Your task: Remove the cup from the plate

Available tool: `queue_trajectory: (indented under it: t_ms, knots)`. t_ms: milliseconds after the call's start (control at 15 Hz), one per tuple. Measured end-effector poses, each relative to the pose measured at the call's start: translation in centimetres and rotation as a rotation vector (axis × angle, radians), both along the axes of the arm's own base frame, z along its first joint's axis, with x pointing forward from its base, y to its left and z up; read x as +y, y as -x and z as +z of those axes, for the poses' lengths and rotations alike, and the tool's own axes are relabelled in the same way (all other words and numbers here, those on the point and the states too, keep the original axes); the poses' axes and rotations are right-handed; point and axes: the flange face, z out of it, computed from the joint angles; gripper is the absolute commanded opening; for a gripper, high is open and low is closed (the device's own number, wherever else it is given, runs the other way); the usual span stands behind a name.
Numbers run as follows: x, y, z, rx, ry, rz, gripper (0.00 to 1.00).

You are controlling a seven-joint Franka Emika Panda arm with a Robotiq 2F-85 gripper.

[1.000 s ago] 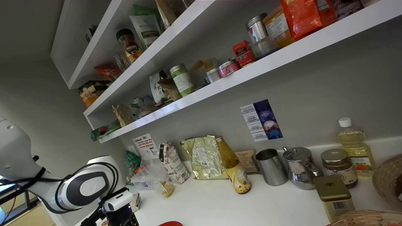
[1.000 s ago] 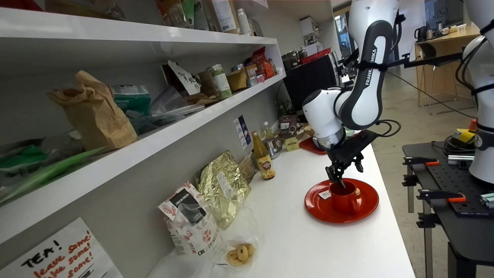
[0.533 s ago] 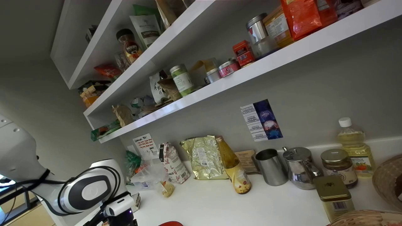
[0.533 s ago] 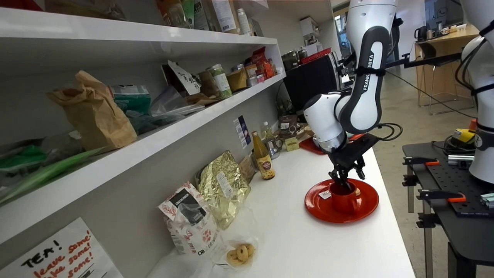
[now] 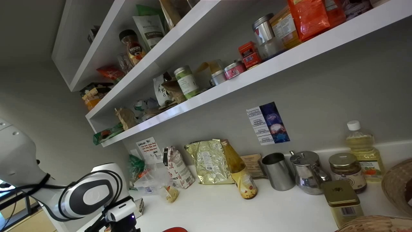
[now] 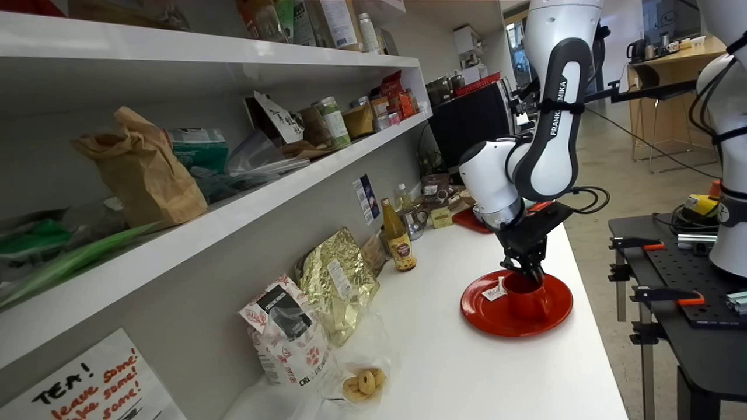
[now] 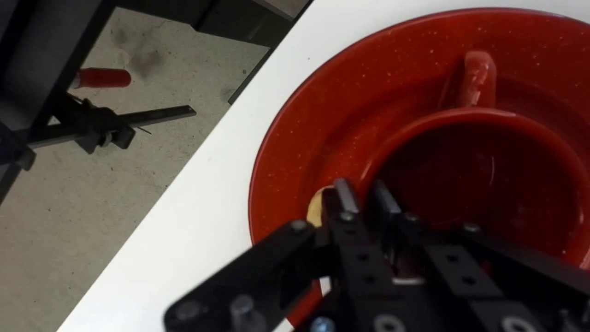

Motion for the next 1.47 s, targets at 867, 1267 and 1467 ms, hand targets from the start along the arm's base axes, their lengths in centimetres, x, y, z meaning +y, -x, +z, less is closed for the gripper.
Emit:
queue_trajectory:
  t_ms: [867, 1267, 1467]
  knots:
    - [5.4, -2.6, 5.5, -0.140, -0.026, 0.079, 0.02]
    - [8.6, -3.5, 7.2, -0.183, -0.053, 0.124, 0.02]
    - [10.4, -4.0, 7.8, -0.198, -0.081, 0.125, 0.02]
